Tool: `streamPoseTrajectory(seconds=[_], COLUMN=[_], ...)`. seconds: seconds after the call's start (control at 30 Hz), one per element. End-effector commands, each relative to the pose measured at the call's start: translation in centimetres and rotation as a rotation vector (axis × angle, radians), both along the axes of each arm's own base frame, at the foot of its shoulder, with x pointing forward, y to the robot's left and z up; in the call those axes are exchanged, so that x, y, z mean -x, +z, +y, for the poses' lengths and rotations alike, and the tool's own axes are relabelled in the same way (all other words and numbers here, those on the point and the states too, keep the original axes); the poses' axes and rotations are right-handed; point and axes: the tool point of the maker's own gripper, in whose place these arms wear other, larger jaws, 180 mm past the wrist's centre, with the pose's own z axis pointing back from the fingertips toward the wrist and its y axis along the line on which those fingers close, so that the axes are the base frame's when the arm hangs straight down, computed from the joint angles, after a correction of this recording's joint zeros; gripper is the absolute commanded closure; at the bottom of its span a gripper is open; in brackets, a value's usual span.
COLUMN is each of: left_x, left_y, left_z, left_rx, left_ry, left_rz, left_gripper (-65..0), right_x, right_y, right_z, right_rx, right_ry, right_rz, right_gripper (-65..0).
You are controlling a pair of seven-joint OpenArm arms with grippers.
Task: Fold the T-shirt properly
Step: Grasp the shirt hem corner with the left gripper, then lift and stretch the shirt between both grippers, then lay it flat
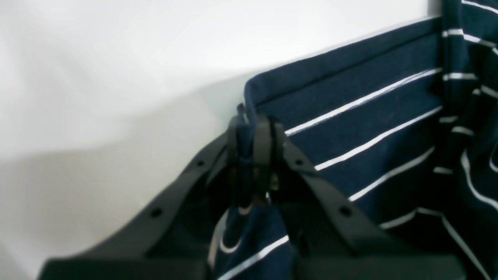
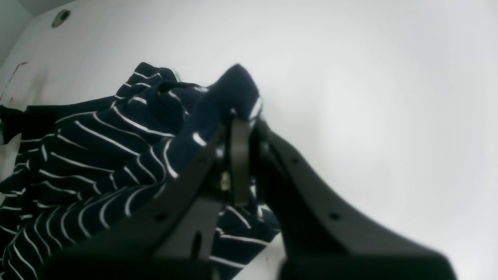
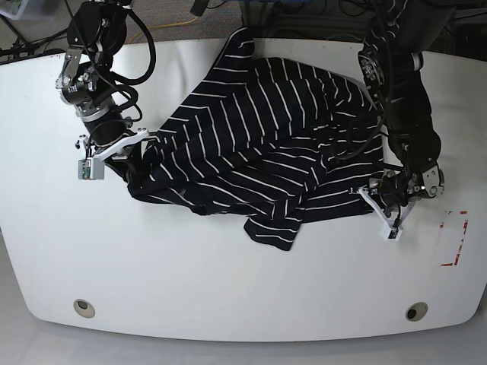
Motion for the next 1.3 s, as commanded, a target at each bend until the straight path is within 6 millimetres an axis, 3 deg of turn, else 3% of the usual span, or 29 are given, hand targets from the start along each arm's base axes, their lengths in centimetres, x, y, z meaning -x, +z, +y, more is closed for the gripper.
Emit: streamPoseTrajectory(seconds=[0.0,0.33,0.6,0.77,1.03,1.17,1.27], left_x=[-0.8,0.6,2.4,2.8,1.2,0.2,-0.7], left_y=[1.8,8.2,13.1,17.8,23.3,26.8,30.0], left_z=[0.9,3.5,3.6,4.4,5.1,6.2,6.5], left_rx=[-0.034,-0.175,-0.273,-0.353,-0.376,-0.407,-0.410], left_ry=[0.006,0.072,0.106,0.142,0.179,0.199,0.217], left_rz=[-0.027,-0.150,-0.209,-0.289,-0.421,-0.494,-0.566], left_gripper=[-0.6,-0.6,-0.6,-0.7,-0.8,-0.8,-0.8], right_x=[-0.6,-1.9,-5.4,-8.5,-14.0,-16.5,-18.0], right_y=[1.6,4.3,7.0,9.2,14.3,17.5,20.6], right_z=[-0.5,-2.6,-4.1,-5.9,-7.9,-7.8,-9.2], right_rx=[0.002,0.025,0.050,0.058,0.080,0.074,0.081], right_ry=[-0.012,-0.065,-0.070,-0.087,-0.083,-0.068,-0.087], right_rz=[-0.059,-0.136,-0.208,-0.254,-0.316,-0.365,-0.406], right_gripper=[0.0,0.0,0.0,0.0,0.0,0.0,0.0])
